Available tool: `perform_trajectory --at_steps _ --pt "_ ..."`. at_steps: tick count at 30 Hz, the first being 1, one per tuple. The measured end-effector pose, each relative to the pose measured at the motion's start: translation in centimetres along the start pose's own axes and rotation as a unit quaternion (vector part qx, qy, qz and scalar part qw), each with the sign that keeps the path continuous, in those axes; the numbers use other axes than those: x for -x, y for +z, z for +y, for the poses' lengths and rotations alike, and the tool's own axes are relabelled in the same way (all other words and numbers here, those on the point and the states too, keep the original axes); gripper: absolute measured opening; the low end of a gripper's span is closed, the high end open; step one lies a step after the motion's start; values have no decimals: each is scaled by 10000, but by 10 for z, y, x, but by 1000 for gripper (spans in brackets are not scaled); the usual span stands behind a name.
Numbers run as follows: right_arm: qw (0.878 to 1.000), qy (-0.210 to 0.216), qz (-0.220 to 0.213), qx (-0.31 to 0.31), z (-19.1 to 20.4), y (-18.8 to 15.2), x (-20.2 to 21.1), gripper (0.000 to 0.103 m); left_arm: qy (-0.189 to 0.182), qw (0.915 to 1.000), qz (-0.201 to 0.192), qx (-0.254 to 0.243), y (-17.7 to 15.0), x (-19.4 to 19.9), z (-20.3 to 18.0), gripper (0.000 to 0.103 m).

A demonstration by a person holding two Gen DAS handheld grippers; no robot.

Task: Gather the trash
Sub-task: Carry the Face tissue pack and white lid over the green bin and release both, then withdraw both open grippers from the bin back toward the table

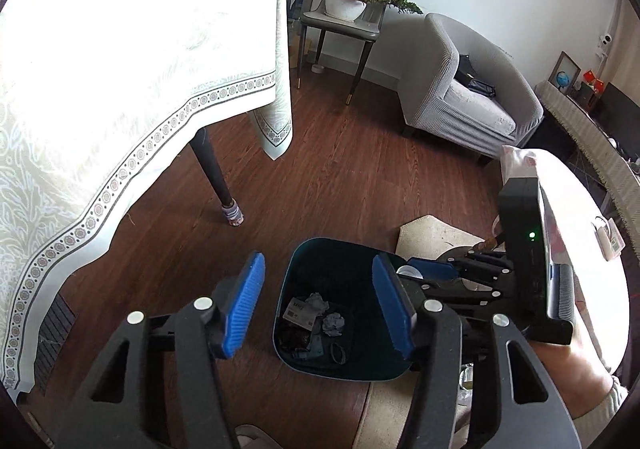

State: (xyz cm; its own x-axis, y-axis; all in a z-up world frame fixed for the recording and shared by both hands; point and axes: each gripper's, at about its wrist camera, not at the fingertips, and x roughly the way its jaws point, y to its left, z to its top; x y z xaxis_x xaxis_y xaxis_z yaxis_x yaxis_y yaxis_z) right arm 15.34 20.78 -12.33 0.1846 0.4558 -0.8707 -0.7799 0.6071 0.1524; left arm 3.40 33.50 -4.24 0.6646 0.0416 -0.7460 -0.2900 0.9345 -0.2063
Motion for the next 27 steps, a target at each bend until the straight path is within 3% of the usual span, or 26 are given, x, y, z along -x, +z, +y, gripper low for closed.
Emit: perform_trajectory --at_steps 3,4,5,6,19,27 --pt "10000 -56 -27 -31 -2 -2 0 32 -48 9999 -120 -67 2 6 -5 57" --pt "9999 -113 -47 -38 -3 -3 1 36 -76 9998 -144 -76 3 7 -7 57" --pt "9998 -168 -93 -39 -4 -4 2 46 -70 9998 -150 -80 4 7 -8 57" --pt "9997 -201 -153 -45 -5 -5 4 48 -64 9998 -151 -81 4 7 -9 56" --pt "9997 23 -230 91 -10 -15 36 48 -27 9989 -469 -34 20 17 -27 53" --pt "9977 220 -647 21 -23 -24 81 48 -109 9979 -626 -108 29 22 -54 53"
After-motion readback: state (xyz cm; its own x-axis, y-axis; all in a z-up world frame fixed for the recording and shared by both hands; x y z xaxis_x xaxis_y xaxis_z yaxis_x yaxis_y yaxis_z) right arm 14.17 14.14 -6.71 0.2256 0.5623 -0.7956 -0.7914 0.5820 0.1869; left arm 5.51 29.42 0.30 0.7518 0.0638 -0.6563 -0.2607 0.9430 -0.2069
